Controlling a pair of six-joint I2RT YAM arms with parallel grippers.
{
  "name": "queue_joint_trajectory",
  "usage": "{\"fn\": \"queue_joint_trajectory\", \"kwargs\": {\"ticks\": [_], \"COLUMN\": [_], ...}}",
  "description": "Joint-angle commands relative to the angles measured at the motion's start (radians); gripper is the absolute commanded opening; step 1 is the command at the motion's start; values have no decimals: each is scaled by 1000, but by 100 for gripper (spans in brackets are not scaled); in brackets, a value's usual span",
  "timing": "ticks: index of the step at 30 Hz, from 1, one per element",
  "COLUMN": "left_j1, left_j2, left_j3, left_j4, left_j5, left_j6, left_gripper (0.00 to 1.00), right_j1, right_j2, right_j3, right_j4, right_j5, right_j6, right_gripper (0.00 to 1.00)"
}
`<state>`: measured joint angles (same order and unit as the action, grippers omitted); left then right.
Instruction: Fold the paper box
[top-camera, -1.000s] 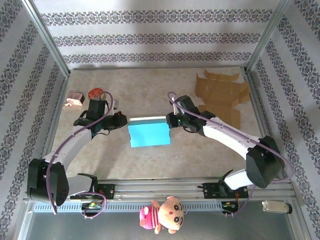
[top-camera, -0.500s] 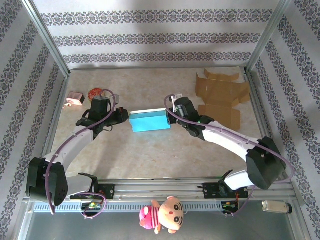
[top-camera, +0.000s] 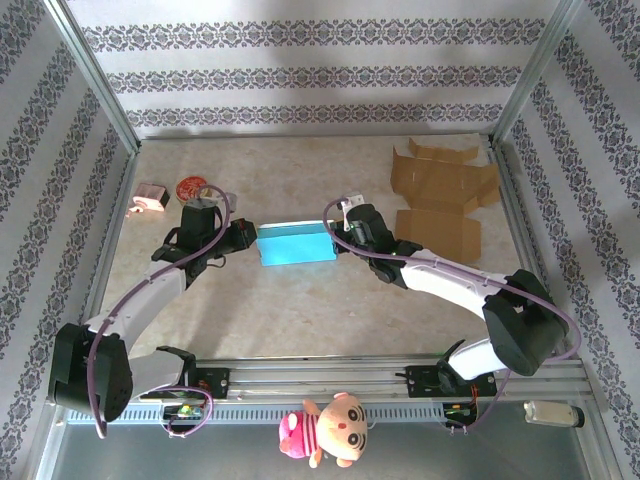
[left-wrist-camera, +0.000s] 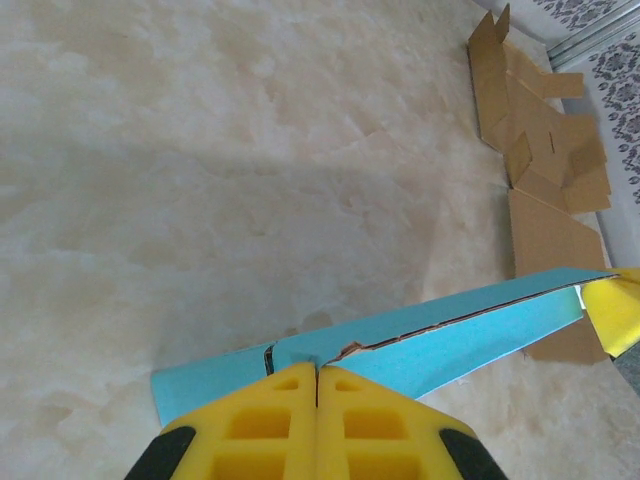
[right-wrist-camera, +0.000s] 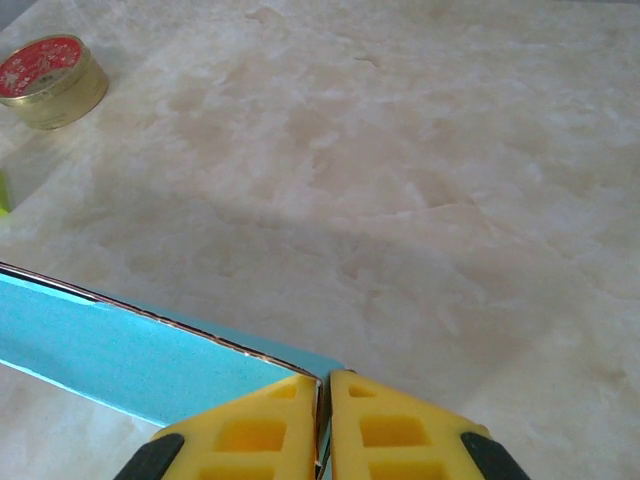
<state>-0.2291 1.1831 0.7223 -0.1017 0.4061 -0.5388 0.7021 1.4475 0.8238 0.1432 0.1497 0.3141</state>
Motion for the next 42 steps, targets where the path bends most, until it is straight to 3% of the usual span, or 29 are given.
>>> {"fn": "queue_joint_trajectory", "kwargs": {"ticks": [1,14,24,36,42], "left_j1": [-21,-27,-26,-26,-27], "left_j2": [-12,-47,-135,-125,-88], "left_j3": [-36,-171,-107,-79,-54], "left_j4": [-114,-124,-155,-106,-96], "left_j5": [-11,-35,-23,8,17], "left_j6": [14,-4,-3,-25,-21], "left_gripper": [0,4,28,34,37], "right_j1": [30,52,52,40,-21], "right_j2": [5,-28,-137,-155,-116], "right_j3": [-33,-117,-32,63,155], "right_j4": [-7,-13,-116,-199,-331], "right_j5": [-45,2,-87,-100,-139], "right_j6": [-6,-10,0,-8,139], "right_gripper": [12,16,32,44,52]}}
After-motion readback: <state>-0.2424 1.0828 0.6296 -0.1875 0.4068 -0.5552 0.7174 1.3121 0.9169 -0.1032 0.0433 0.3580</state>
